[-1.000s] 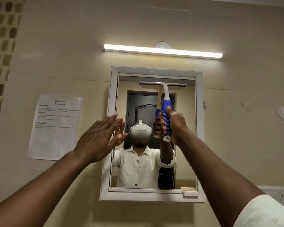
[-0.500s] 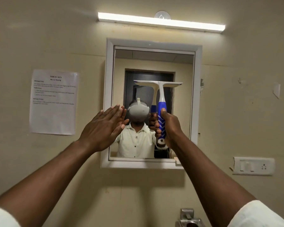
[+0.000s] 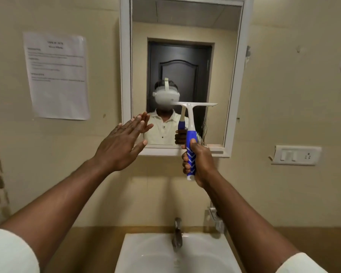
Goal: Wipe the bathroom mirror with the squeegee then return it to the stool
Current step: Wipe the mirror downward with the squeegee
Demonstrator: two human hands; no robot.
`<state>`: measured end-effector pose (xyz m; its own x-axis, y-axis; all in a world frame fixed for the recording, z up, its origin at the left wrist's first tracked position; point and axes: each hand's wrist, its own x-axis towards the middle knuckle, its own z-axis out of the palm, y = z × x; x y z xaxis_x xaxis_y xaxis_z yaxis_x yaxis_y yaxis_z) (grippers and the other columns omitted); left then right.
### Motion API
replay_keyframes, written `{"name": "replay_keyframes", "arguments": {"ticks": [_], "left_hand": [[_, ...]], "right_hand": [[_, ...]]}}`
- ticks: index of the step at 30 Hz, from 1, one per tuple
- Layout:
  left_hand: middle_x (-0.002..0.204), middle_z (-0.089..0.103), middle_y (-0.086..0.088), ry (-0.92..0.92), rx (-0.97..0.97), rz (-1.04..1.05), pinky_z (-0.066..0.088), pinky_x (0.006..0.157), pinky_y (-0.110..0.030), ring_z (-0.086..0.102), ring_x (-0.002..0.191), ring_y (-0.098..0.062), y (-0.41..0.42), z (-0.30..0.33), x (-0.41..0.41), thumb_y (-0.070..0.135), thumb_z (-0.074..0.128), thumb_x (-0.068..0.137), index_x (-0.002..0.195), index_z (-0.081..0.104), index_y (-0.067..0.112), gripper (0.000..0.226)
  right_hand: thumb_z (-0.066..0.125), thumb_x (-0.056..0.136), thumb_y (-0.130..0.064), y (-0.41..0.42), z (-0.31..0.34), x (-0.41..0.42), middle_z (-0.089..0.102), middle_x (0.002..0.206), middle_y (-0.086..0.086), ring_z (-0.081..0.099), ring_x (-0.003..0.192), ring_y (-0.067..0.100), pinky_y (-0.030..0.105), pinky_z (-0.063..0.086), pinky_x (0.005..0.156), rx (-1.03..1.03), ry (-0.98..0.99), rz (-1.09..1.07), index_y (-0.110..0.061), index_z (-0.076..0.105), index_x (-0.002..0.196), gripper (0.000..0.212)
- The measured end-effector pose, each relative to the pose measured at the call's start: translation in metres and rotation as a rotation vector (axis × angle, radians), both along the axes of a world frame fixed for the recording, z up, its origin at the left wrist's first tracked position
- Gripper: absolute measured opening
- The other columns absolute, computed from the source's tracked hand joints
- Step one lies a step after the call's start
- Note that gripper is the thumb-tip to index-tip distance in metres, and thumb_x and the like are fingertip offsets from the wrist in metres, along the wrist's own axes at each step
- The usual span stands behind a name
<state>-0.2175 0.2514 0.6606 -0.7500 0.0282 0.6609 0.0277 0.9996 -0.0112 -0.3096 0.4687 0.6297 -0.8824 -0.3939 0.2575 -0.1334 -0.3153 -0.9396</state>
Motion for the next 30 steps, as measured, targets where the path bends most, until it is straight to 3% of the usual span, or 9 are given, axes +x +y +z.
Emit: {"name": "replay_keyframes", "arguments": {"ticks": [20, 26, 30], "left_hand": [[0.159, 0.001, 0.003, -0.163, 0.026, 0.029, 0.003, 0.119, -0.033, 0.002, 0.146, -0.010, 0.002, -0.069, 0.007, 0.048, 0.024, 0.095, 0.149, 0.005, 0.020, 0.064], [0.159, -0.002, 0.005, -0.174, 0.009, 0.016, 0.003, 0.118, -0.031, -0.001, 0.146, -0.009, 0.004, -0.072, 0.006, 0.052, 0.021, 0.094, 0.149, 0.002, 0.022, 0.065], [0.159, 0.001, 0.007, -0.079, 0.001, -0.023, 0.003, 0.116, -0.029, -0.003, 0.143, -0.002, 0.006, -0.046, 0.000, 0.051, 0.024, 0.094, 0.149, 0.005, 0.023, 0.065]], "right_hand": [[0.041, 0.097, -0.039, 0.015, -0.094, 0.028, 0.050, 0.052, 0.002, 0.040, 0.038, 0.014, 0.021, 0.035, 0.042, 0.060, -0.212, -0.010, -0.009, 0.057, 0.090, 0.034], [0.041, 0.098, -0.039, 0.018, -0.095, 0.035, 0.050, 0.054, 0.002, 0.040, 0.040, 0.015, 0.023, 0.035, 0.043, 0.105, -0.181, -0.063, -0.010, 0.055, 0.093, 0.032], [0.041, 0.098, -0.037, 0.015, -0.078, 0.034, 0.050, 0.051, 0.001, 0.038, 0.037, 0.014, 0.022, 0.033, 0.041, 0.068, -0.105, -0.113, -0.010, 0.054, 0.091, 0.031]]}}
